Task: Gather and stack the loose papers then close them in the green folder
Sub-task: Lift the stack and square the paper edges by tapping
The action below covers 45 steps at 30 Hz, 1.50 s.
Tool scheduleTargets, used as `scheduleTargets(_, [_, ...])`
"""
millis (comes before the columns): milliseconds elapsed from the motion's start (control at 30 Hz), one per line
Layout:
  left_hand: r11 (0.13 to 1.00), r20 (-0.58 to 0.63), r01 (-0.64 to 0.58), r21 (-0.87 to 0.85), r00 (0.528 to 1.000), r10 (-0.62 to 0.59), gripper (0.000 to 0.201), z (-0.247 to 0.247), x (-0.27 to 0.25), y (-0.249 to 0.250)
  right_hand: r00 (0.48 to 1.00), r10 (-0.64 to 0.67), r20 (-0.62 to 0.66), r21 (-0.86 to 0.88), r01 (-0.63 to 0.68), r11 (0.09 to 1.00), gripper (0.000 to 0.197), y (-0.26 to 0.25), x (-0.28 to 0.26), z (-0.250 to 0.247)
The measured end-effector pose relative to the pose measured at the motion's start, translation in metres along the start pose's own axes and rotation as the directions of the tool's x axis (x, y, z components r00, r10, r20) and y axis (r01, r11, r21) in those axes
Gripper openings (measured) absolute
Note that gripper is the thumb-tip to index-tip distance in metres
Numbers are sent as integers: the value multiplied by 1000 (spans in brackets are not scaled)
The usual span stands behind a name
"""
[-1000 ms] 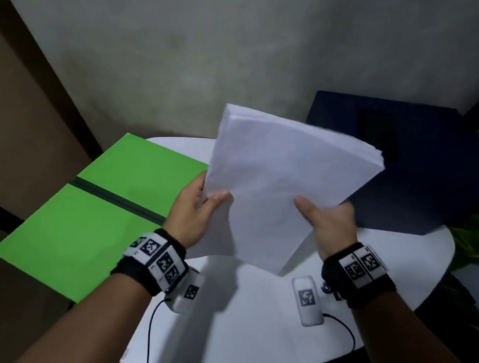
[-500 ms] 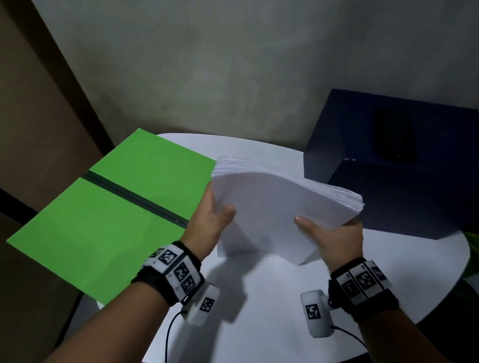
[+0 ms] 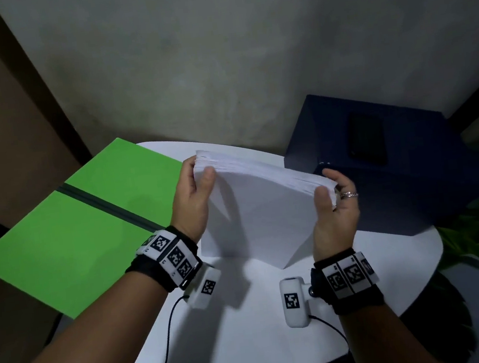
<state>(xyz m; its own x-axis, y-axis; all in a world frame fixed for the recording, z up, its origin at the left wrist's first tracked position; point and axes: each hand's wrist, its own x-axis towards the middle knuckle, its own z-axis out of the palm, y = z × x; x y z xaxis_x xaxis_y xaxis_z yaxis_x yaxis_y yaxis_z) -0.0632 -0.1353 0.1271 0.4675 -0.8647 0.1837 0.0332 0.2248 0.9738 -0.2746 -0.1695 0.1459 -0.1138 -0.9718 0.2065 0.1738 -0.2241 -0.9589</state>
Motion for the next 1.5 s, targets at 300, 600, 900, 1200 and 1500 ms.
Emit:
scheduleTargets(300, [964,85,133,229,984,-156,39,-19,-1,-35,955,284,85,-245,-256,935,26,33,-5,-16])
scheduleTargets(600, [965,157,204,164,961,-230,95,-26,-13,-21,956,252,148,-184,-224,957,64,35,0,-21])
scheduleTargets(900, [981,14,161,104,986,-163,30,-16,-22,-21,957,268,112,-196,-243,950,29,38,-8,-13])
scheduleTargets(1200, [908,-2,91,408,995,-99,69,-34,-22,-26,937,344,66,-260,-317,912,39,54,-22,-6])
scheduleTargets(1500, [599,474,-496,628,855,211,30,-37,15,54,926,-9,378,-668,280,689,22,10,2,14])
